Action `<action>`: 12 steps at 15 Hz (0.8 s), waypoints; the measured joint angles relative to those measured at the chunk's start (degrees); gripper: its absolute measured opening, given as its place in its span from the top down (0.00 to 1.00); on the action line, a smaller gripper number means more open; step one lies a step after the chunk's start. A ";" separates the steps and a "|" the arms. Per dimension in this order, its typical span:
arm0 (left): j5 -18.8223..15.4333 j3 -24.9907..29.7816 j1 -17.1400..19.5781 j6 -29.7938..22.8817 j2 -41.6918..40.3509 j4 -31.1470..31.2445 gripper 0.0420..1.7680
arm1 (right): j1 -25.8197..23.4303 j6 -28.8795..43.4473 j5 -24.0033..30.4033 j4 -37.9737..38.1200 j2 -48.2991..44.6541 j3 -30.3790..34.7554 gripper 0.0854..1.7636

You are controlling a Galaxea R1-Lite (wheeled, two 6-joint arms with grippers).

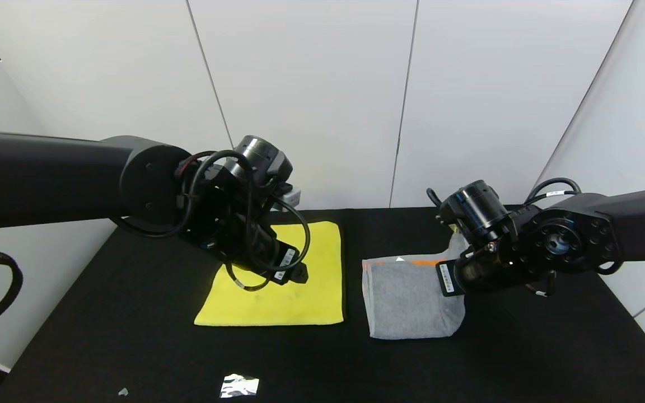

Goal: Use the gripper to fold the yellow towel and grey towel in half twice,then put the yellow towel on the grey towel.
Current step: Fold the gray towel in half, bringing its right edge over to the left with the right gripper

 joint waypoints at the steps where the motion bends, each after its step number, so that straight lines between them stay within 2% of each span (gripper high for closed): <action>1: 0.30 0.65 0.11 0.00 -0.71 -0.02 0.03 | 0.99 0.11 0.13 -0.27 0.24 -0.33 0.92; 12: 0.27 4.50 1.55 -0.11 -3.80 -0.16 0.03 | 8.29 3.78 3.50 -8.97 7.52 0.01 0.92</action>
